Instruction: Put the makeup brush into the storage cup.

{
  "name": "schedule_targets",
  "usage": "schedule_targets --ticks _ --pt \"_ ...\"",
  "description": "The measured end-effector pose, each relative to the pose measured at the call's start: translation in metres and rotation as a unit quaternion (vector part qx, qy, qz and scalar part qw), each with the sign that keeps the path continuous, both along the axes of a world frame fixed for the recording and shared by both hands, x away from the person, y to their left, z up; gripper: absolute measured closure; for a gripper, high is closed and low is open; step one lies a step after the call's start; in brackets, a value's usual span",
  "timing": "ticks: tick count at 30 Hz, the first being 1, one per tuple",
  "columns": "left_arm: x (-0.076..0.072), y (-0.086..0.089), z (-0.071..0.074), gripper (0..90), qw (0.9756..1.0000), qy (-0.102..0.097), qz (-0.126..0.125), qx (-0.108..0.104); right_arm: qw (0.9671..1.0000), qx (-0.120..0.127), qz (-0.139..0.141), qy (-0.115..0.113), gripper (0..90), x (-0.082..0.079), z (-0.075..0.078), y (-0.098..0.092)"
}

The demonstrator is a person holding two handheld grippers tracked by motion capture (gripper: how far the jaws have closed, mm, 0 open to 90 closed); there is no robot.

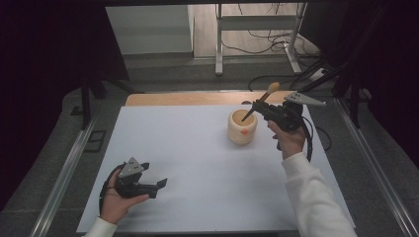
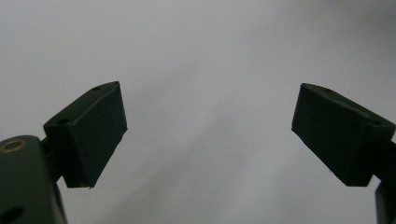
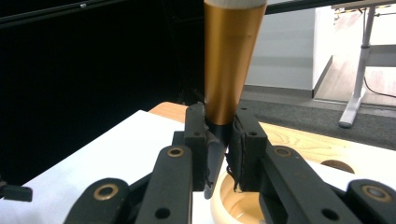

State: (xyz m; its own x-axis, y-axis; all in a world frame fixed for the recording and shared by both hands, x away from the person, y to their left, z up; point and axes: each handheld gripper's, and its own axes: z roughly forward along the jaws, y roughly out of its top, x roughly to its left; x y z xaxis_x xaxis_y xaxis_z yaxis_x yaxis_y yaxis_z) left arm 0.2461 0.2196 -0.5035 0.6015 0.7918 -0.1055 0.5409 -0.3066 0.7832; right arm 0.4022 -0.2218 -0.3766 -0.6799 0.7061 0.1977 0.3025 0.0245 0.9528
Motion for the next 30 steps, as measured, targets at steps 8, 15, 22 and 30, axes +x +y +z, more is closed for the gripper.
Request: schedule_targets --ticks 8,15,22,30 --pt "0.000 0.000 0.000 10.8 1.0000 0.000 0.000 -0.001 0.9999 0.000 -0.012 0.002 79.0 0.011 0.002 -0.002" --pt "0.000 0.000 0.001 10.8 1.0000 0.001 -0.002 0.000 0.9997 -0.004 -0.021 0.008 79.0 0.018 0.000 -0.002" --pt "0.000 0.001 0.001 10.7 1.0000 0.001 -0.001 -0.001 0.9994 -0.007 -0.030 0.014 79.0 0.026 -0.001 -0.001" --pt "0.000 0.001 0.001 10.7 1.0000 0.001 -0.003 -0.001 0.9988 -0.011 -0.040 0.027 78.9 0.035 -0.008 0.001"
